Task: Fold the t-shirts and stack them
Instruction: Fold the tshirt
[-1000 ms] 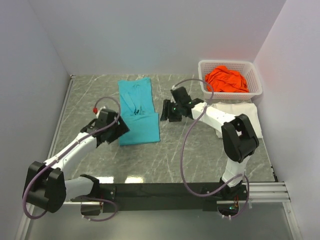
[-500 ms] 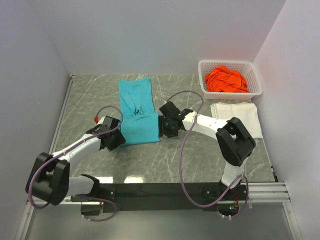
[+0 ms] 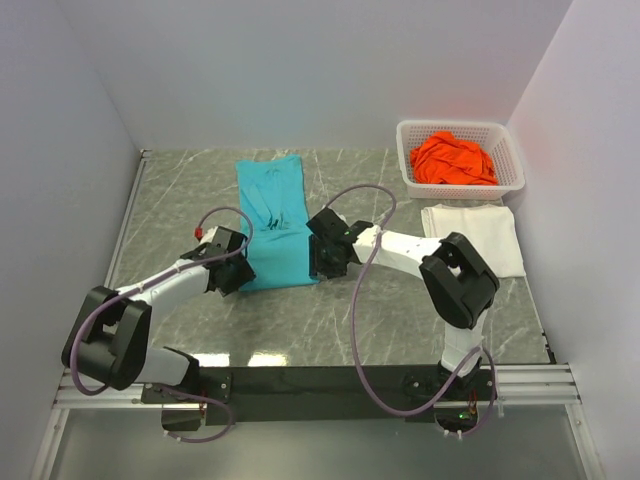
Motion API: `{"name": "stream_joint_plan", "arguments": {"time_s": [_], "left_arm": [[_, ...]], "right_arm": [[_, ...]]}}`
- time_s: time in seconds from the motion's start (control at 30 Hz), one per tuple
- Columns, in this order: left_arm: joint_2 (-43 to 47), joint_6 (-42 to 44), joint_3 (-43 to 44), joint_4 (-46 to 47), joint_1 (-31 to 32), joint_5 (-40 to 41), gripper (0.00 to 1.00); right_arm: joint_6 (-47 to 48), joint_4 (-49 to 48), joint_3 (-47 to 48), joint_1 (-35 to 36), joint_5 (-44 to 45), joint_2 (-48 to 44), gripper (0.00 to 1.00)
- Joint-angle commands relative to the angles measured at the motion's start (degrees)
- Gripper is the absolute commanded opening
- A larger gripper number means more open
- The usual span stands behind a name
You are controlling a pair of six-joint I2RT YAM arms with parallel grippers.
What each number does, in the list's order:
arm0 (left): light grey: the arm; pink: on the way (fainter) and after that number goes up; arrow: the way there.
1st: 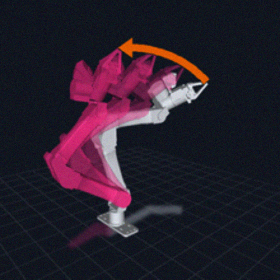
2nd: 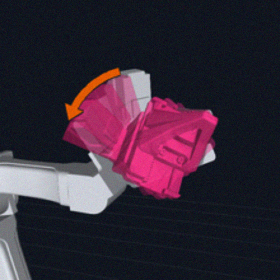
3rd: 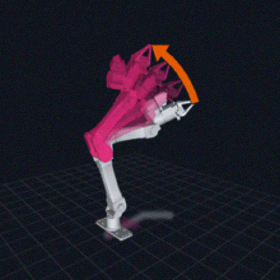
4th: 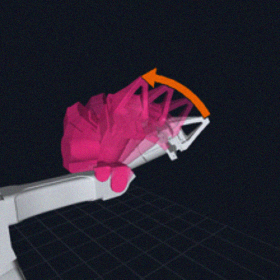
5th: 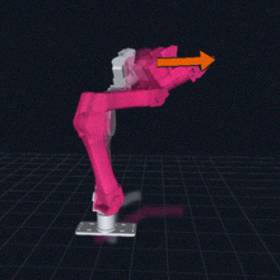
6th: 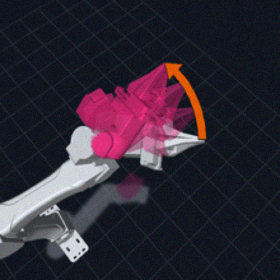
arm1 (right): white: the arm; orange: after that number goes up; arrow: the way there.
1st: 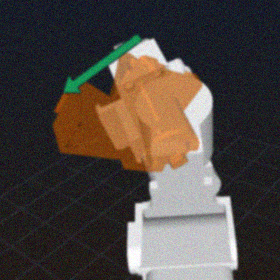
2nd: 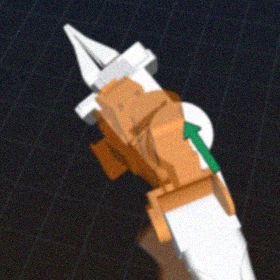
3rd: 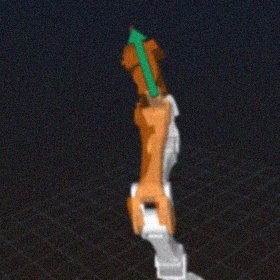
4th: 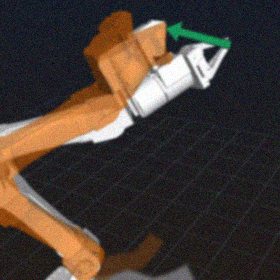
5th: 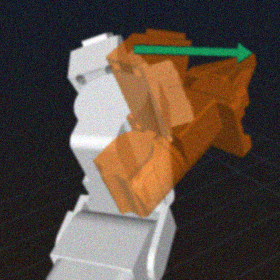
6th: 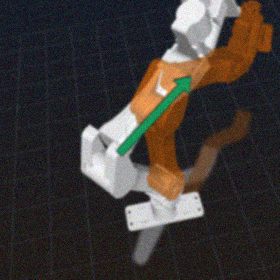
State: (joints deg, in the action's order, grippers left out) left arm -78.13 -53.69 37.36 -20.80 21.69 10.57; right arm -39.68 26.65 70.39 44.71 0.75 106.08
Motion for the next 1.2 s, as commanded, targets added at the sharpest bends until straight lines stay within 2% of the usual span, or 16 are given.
{"name": "stream_joint_plan", "arguments": {"time_s": [0.0, 0.43, 0.77, 0.9, 1.17], "left_arm": [[-0.19, 0.34, 0.6, -0.91, 1.16, 1.29, 0.55], [-7.12, -1.06, 1.22, -2.93, 4.41, 3.41, 0.48], [-10.12, -3.17, 0.69, -5.13, 5.82, 2.71, 0.32], [-8.98, -4.05, -0.45, -5.48, 5.73, 1.22, 0.23], [-6.86, -4.93, -1.59, -5.83, 5.82, -0.2, 0.15]], "right_arm": [[-1.8, -0.03, 3.7, 0.64, 2.58, 1.05, 0.55], [-3.82, 5.33, 5.9, 2.84, 6.89, 6.15, 0.54], [-4.88, 13.86, 9.07, 5.48, 7.6, 11.69, 0.53], [-4.88, 14.74, 7.66, 5.3, 6.1, 12.57, 0.49], [-3.82, 15.79, 8.44, 5.48, 2.85, 15.9, 0.33]]}}
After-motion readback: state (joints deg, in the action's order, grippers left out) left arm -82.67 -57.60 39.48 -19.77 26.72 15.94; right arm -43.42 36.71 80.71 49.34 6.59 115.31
